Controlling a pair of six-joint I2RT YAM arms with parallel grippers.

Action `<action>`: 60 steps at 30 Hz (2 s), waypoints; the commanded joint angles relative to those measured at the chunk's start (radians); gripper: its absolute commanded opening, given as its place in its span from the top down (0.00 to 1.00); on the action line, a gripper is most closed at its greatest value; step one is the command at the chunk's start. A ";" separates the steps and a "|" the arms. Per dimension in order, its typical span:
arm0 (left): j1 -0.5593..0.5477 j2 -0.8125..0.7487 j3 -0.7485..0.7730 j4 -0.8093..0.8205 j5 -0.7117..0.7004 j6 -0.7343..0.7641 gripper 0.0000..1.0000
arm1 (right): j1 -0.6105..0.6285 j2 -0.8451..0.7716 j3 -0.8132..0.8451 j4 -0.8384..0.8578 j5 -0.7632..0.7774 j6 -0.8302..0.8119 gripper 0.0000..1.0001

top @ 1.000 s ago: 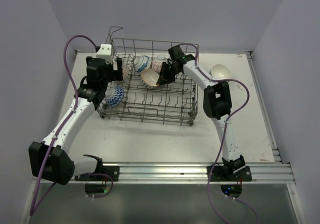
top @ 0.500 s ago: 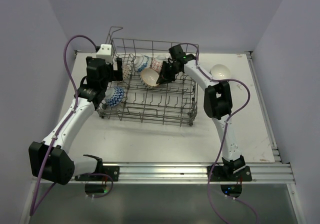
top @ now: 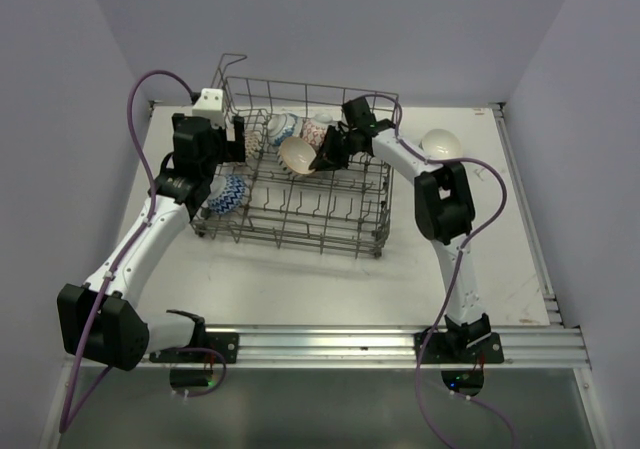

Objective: Unload the bowls from the dish rack

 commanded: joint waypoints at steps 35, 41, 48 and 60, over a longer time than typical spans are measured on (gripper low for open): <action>-0.005 -0.010 0.056 -0.002 0.005 -0.002 0.00 | -0.419 -0.551 -0.186 -0.011 0.050 -0.113 1.00; -0.005 -0.005 0.056 -0.004 0.004 -0.001 0.00 | -0.589 -0.594 -0.264 -0.026 0.144 -0.099 1.00; -0.005 -0.002 0.055 -0.001 0.007 -0.001 0.00 | -0.654 -0.563 -0.291 -0.117 0.357 -0.208 1.00; -0.005 0.028 0.056 -0.004 0.016 -0.005 0.00 | -0.654 -0.396 -0.229 -0.148 0.430 -0.228 1.00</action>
